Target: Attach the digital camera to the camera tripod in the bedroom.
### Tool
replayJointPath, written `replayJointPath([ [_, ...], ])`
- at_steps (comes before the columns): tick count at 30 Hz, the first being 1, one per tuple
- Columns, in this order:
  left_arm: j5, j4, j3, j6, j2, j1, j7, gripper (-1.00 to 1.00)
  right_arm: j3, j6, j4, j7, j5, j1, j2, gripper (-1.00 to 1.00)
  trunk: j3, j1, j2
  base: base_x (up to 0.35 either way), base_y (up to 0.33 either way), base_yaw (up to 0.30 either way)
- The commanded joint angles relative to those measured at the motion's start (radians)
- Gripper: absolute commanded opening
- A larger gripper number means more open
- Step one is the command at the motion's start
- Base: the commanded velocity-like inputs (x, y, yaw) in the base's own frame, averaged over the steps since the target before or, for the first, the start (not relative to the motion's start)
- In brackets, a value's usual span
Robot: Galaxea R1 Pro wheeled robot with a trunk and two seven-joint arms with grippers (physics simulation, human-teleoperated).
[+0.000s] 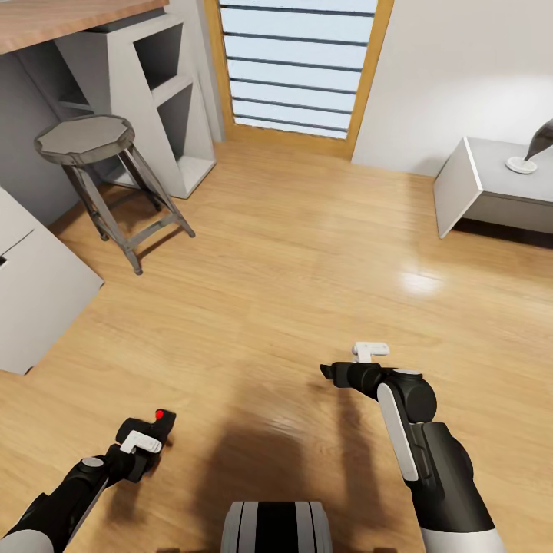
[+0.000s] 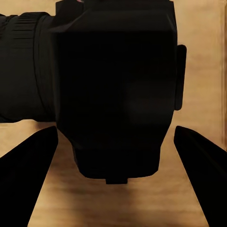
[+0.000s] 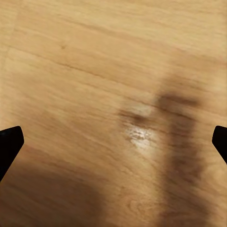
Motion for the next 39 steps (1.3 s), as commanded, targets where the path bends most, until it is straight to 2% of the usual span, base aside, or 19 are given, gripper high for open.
replayJointPath([
  [1, -0.005, -0.003, 0.001, 0.004, 0.0, 0.0, -0.005, -1.0, -0.001, 0.004, -0.001, 0.0, -0.003, 0.0, 0.0, 1.0, -0.001, 0.0, 0.0, 0.0, 0.0, 0.0],
  [7, -0.004, -0.008, 0.001, 0.003, 0.0, 0.0, -0.008, -1.0, -0.001, 0.004, -0.001, 0.0, -0.003, 0.0, 0.0, 1.0, -0.001, 0.0, 0.0, 0.0, 0.0, 0.0],
  [17, -0.001, -0.017, 0.0, -0.001, 0.003, 0.0, -0.023, -1.0, -0.001, 0.004, 0.0, 0.0, -0.003, 0.0, 0.0, 1.0, 0.038, -0.005, 0.002, 0.0, 0.0, 0.0],
  [30, 0.001, -0.081, 0.002, 0.014, 0.004, 0.0, -0.044, -1.0, -0.001, 0.004, -0.001, 0.0, -0.003, 0.0, 0.0, 1.0, 0.088, -0.011, 0.005, 0.0, 0.0, 0.0],
  [34, 0.023, -0.159, 0.012, 0.091, 0.003, 0.002, -0.086, -1.0, -0.001, 0.004, -0.001, 0.001, -0.003, 0.0, -0.001, 1.0, 0.104, -0.012, 0.006, 0.0, 0.0, 0.0],
  [39, 0.074, -0.349, 0.032, 0.268, -0.004, 0.041, -0.153, -1.0, -0.001, 0.004, -0.001, 0.008, -0.003, 0.004, -0.003, 1.0, 0.123, -0.015, 0.007, 0.0, 0.0, 0.0],
])
